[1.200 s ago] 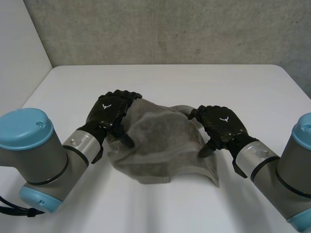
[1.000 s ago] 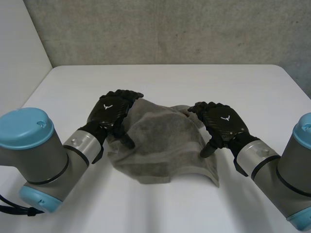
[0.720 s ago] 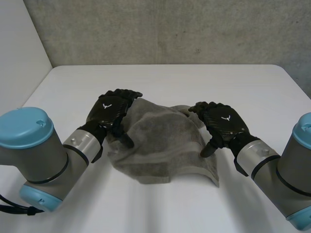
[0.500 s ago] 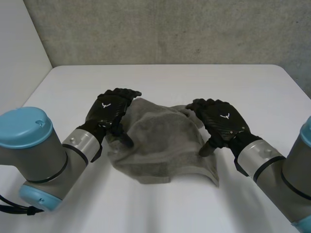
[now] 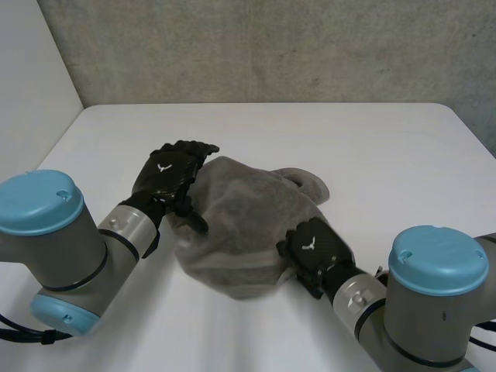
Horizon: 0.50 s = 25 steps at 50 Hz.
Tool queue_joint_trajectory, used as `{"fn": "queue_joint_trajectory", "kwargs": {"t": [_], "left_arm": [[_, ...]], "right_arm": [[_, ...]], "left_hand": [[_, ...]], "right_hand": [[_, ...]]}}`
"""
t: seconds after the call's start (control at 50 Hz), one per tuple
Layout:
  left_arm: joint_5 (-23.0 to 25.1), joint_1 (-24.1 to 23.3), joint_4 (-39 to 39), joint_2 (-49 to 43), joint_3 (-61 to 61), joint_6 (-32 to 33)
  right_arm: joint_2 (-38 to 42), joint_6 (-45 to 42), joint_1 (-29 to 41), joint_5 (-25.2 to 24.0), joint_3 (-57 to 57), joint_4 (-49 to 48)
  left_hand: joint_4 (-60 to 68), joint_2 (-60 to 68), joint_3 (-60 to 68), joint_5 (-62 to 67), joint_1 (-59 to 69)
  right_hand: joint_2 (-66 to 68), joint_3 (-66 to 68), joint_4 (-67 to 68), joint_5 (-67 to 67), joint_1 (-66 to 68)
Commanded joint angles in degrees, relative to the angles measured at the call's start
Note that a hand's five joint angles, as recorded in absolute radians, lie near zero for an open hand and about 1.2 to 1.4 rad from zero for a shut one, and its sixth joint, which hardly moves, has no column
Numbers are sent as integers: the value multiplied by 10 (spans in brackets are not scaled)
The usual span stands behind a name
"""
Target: Fold the towel.
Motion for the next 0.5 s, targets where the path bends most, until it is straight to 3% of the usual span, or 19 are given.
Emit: {"fn": "queue_joint_trajectory", "kwargs": {"t": [0.02, 0.28, 0.3, 0.32, 0.34, 0.36, 0.38, 0.5], "left_arm": [[2, -1, 1, 0, -3, 1], [3, -1, 1, 0, -4, 2], [3, -1, 1, 0, -4, 2], [3, -1, 1, 0, -4, 2], [3, -1, 1, -1, -4, 2], [3, -1, 1, -1, -4, 2], [3, -2, 2, -1, -4, 3], [4, -4, 1, -3, -4, 22]], "right_arm": [[-40, 44, -66, 101, -6, -62], [10, 18, -180, 187, -72, -48], [16, 11, -184, 201, -76, -48], [16, 10, -184, 201, -76, -48], [21, 3, -185, 212, -78, -48], [21, 3, -185, 213, -78, -48], [21, -1, -183, 221, -77, -47], [3, 5, -168, 194, -47, -55]], "left_hand": [[-32, -30, -21, -31, -37], [-32, -30, -21, -31, -37], [-31, -28, -19, -29, -35], [-30, -28, -19, -29, -35], [-30, -28, -19, -29, -35], [-30, -28, -19, -29, -35], [-29, -26, -18, -28, -33], [-24, -21, -13, -23, -28]], "right_hand": [[47, 50, 36, 32, 41], [47, 50, 36, 32, 41], [-72, -70, -84, -88, -79], [-73, -71, -85, -89, -80], [-371, -369, -383, -387, -378], [-374, -372, -386, -390, -381], [-544, -542, -556, -560, -551], [-538, -535, -549, -553, -544]]}}
